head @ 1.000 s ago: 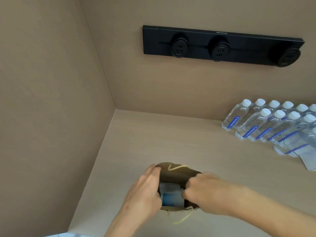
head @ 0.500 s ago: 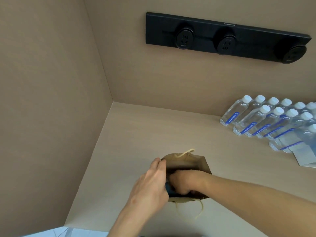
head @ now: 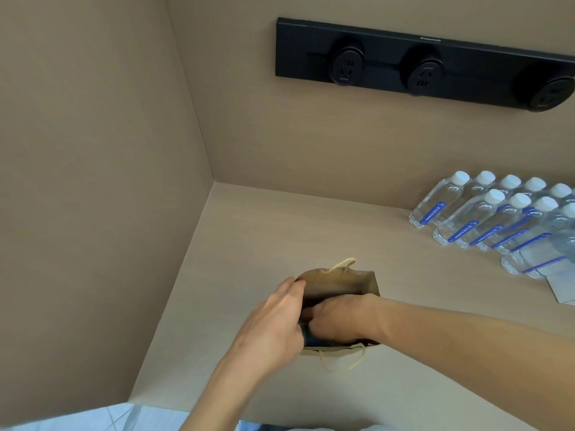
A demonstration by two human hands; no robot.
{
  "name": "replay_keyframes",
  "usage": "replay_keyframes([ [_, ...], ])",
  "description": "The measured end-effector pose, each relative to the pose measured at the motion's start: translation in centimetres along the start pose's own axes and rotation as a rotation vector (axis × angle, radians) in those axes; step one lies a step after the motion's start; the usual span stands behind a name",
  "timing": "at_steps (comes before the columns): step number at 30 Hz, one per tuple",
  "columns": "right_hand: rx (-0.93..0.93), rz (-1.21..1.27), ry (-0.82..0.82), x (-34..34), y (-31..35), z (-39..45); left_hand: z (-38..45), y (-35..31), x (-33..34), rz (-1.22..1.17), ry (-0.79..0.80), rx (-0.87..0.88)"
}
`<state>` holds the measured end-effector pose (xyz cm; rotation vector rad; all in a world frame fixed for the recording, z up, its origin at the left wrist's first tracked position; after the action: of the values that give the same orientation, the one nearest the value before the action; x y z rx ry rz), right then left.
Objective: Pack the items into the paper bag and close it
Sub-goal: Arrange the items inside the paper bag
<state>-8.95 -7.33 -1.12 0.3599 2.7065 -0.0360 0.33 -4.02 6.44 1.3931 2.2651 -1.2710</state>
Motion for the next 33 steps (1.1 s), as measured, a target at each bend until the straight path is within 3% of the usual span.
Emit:
replay_keyframes([
  [3, -0.059, -0.104, -0.075, -0.1, 0.4, -0.4, 0.1, 0.0, 0.0, -0.005, -0.005, 0.012],
  [6, -0.064, -0.028, -0.064, -0.3, 0.7, -0.3, 0.3, 0.1, 0.1, -0.004, 0.003, 0.022],
  [11, -0.058, 0.334, -0.086, -1.4, 1.0, 0.1, 0.3, 0.1, 0.4, -0.019, 0.013, 0.044],
  [17, 0.143, 0.783, -0.288, -1.9, -1.8, -0.6, 0.2, 0.3, 0.0, -0.037, -0.029, 0.032],
  [22, 0.315, 0.988, -0.198, 0.0, -2.9, -0.7, 0.3, 0.2, 0.2, -0.081, -0.064, 0.029],
  [29, 0.379, 1.450, -0.008, 1.6, -1.9, -0.2, 0.6, 0.4, 0.4, -0.119, -0.101, 0.057],
  [33, 0.356, 1.470, -0.108, 0.9, -1.2, -0.5, 0.8, 0.8, 0.6, -0.124, -0.107, 0.066],
])
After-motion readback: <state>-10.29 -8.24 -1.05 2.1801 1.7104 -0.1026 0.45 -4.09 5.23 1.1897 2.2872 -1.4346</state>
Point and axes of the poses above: each hand's wrist, its own z-axis towards the middle knuckle, its own x-axis out of the palm, y = z × x, the point moved 6 cm from there along z, towards the middle knuckle, and after that the axes turned 15 degrees about y, right-handed, at the moved point
